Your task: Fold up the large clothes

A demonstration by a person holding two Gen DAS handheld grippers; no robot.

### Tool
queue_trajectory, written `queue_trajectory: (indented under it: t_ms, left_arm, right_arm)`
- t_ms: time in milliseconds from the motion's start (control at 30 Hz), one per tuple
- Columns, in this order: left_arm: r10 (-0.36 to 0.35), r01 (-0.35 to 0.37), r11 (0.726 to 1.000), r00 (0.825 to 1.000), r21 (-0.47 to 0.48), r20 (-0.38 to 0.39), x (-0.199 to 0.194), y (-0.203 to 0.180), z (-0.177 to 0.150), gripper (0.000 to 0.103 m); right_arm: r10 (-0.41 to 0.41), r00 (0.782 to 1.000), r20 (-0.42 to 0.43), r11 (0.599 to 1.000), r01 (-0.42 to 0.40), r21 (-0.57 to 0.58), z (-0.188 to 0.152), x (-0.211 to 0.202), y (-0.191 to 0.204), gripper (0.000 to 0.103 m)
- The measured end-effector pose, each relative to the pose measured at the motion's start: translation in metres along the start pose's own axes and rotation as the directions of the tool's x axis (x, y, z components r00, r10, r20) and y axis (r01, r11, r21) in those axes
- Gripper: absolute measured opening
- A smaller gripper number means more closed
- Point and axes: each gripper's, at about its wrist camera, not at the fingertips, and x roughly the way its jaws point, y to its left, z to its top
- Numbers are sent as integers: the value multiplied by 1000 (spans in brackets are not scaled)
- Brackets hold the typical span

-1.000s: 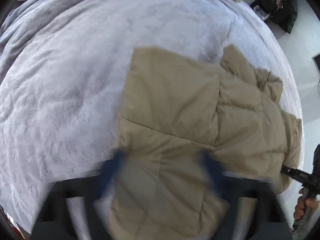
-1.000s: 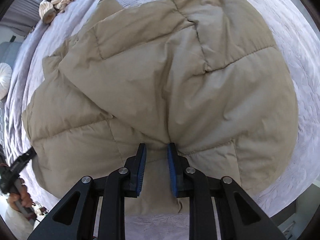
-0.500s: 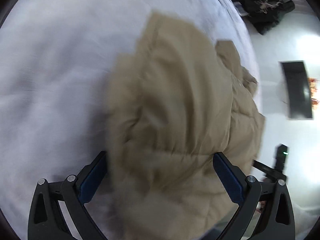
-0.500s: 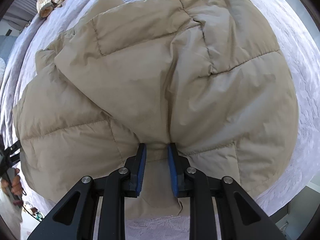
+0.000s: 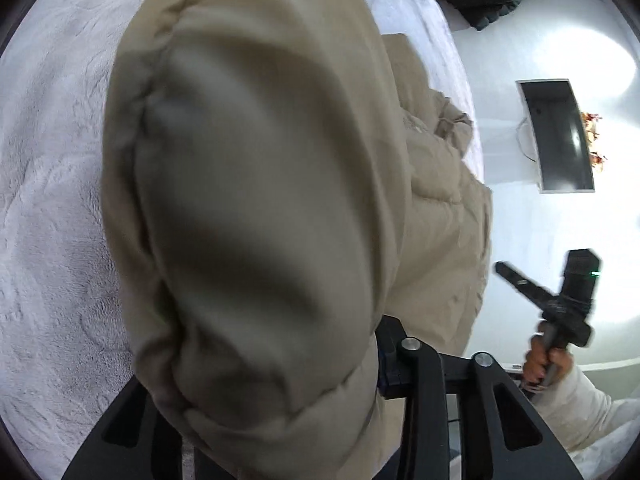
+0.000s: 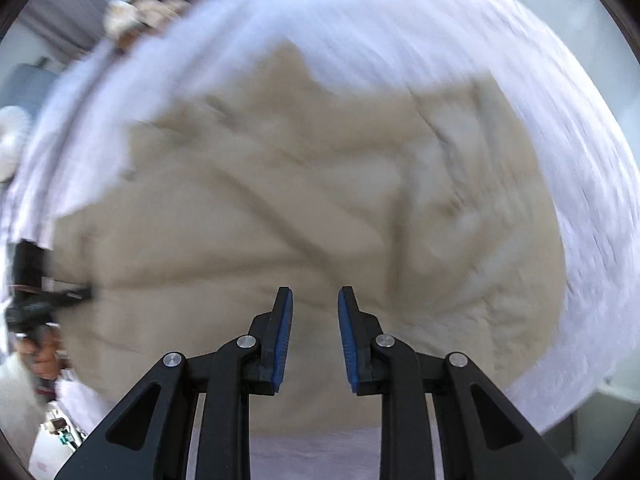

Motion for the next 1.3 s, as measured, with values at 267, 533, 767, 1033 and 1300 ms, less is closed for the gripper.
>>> queue_trajectory:
  t_ms: [267, 533, 767, 1033, 1300]
  left_arm:
    - [-30, 30, 1000, 1000, -2, -1, -5, -13, 3, 22]
    - [-193, 192, 981, 981, 41, 20, -29, -111, 2, 20]
    - [-133, 132, 989, 991, 63, 12, 1, -185, 20, 20]
    - [-87, 86, 994, 996, 64, 2, 1, -200, 24, 20]
    - [34, -34, 996, 999, 79, -7, 41, -259, 13, 20]
  right_arm:
    - [90, 996, 21, 994, -89, -59, 31, 53, 58, 19]
    - [150, 988, -44, 987, -147, 60, 59, 120, 42, 11]
    - [287, 951, -111, 943, -261, 205, 67, 153, 12, 3]
    - [409, 913, 5, 881, -396, 260, 35, 68, -37, 4]
    - [494, 869, -31, 817, -451, 360, -84, 46, -59, 5]
